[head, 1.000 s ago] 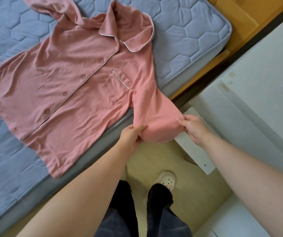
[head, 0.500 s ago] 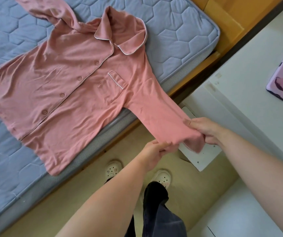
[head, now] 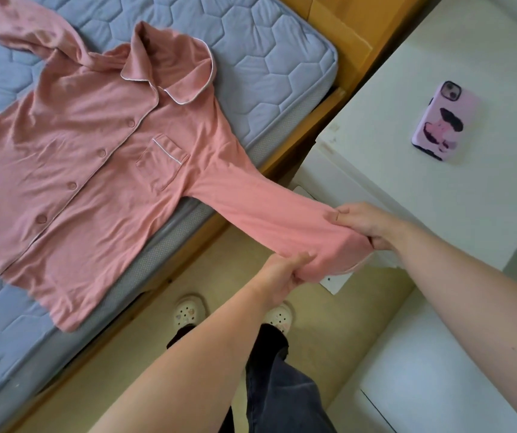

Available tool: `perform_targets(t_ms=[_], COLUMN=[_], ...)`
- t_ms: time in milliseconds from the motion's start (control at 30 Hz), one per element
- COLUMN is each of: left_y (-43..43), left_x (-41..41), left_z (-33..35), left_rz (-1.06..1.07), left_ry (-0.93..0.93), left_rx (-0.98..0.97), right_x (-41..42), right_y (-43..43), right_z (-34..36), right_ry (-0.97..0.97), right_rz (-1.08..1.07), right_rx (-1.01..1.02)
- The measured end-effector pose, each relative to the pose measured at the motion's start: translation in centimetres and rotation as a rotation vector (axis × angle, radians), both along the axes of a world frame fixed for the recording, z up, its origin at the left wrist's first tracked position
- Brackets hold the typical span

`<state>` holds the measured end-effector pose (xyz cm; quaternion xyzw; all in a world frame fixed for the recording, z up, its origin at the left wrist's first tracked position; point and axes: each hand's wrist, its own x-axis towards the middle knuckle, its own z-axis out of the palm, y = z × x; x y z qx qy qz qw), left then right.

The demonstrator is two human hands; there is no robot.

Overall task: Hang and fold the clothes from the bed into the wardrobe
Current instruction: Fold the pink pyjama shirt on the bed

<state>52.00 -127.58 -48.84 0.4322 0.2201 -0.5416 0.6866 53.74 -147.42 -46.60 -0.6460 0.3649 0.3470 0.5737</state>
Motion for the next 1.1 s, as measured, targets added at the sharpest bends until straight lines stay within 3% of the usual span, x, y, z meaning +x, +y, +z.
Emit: perform_targets(t_ms=[100, 267, 400, 467, 567, 600, 700, 767, 867, 967, 1100], left_y=[-1.5, -3.6, -3.8, -3.3, -2.4, -2.3, -2.3, -2.5, -3.2, -4.0, -4.3], left_x=[-1.6, -3.2, -3.3, -2.9, -2.1, -2.0, -2.0, -2.2, -3.0, -3.6, -2.8], left_z=[0.3, 0.9, 1.5, 1.5, 1.3, 1.6, 2.5, 3.0, 3.6, 4.4, 5.3], left_rz=[-0.064, 0.05, -0.117, -0.285, -0.383, -0.377, -0.408, -0.489, -0.549, -0.502, -0.386], left_ry=[-0.066, 0.221, 0.219, 0.032, -0.471, -0.654, -1.29, -1.564, -1.643, -1.536, -1.421], left_rx=[0.067, 0.054, 0.224, 0.428, 0.762, 0.761, 0.512, 0.439, 0.594, 0.708, 0.697], right_x=[-0.7, -2.4, -3.6, -3.8, -3.6, -3.4, -2.8, -2.4, -1.9, -1.5, -1.0], right_y=[-1.3, -3.3, -4.1, -4.1, -4.0, -3.8, -3.0, -2.6, -1.8, -1.1, -0.5], right_z=[0.9, 2.4, 3.3, 3.8, 4.0, 4.0, 4.1, 4.1, 4.3, 4.6, 5.0], right_ry=[0.053, 0.187, 0.204, 0.199, 0.153, 0.149, 0.175, 0.195, 0.22, 0.21, 0.165], right_rz=[0.023, 0.167, 0.185, 0.17, 0.066, 0.014, -0.16, -0.264, -0.358, -0.451, -0.549], right_rx=[0.082, 0.157, 0.099, 0.048, -0.072, -0.092, -0.099, -0.065, -0.006, 0.007, 0.035])
